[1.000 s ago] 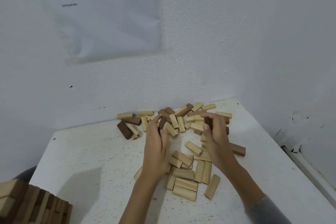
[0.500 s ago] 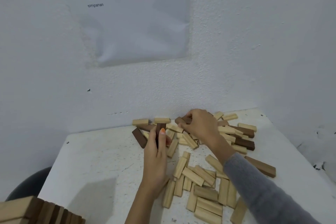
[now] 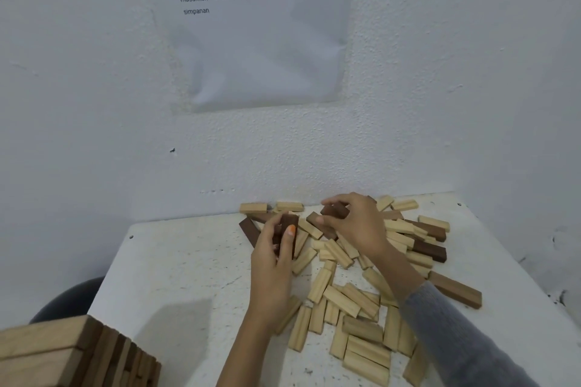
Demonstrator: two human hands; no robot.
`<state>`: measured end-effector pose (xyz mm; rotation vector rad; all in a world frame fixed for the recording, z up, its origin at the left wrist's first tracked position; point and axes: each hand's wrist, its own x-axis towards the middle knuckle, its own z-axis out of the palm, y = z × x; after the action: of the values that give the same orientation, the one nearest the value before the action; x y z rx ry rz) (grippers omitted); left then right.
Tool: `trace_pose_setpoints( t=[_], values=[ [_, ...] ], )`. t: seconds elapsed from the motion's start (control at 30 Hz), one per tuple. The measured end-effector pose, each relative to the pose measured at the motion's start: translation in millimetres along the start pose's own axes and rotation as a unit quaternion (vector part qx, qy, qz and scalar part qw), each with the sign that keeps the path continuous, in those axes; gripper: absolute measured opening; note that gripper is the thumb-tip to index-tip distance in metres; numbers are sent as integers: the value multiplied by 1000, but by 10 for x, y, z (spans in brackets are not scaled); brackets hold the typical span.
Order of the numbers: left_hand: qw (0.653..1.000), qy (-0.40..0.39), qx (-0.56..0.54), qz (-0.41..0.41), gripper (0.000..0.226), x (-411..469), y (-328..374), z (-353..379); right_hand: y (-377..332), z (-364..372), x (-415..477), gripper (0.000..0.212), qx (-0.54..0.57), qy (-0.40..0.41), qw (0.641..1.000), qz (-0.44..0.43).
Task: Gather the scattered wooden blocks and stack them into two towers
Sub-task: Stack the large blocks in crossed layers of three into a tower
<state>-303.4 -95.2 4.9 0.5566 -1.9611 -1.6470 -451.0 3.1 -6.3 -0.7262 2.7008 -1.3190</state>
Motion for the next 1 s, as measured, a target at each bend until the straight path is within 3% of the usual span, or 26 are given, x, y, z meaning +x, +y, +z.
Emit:
trace_pose_setpoints(
  t=[0.2,0.57,0.8,1.0],
  values=[
    [999,8,-27,24,29,-100,124,-73,-275,-129,-259,30,172,44,984,-33],
    [997,14,-65,46,26,-494,332,-176,-711,-259,-952,20,337,-14,941,-32],
    [997,10,-72,20,27,-951,219,-286,-673,-18,-1420,19,335,24,942,28],
    [998,9,-57,-21,25,-1271,101,-460,-650,186,-1785,20,325,9,945,36]
  ],
)
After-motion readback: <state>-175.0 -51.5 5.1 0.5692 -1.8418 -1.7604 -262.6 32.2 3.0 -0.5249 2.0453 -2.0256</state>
